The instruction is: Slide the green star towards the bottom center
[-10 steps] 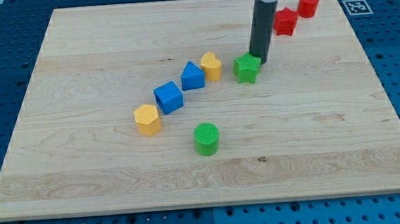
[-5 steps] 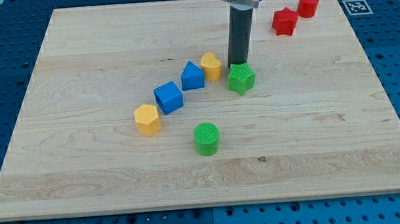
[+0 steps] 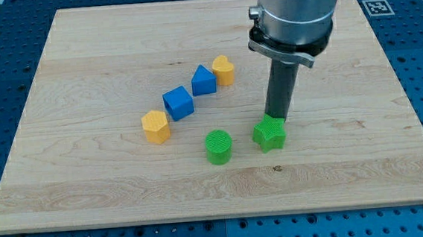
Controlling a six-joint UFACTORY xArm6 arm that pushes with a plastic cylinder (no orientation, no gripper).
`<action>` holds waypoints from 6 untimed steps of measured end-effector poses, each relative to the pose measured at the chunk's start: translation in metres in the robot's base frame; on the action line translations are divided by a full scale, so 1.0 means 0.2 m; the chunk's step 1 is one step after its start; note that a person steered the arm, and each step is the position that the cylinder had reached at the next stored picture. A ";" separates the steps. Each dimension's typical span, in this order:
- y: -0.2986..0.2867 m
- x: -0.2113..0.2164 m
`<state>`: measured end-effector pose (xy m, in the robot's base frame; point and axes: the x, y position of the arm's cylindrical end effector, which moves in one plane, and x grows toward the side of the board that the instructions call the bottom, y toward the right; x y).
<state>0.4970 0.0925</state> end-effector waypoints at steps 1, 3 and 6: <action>0.02 0.04; 0.02 0.01; -0.15 0.01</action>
<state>0.4997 0.0629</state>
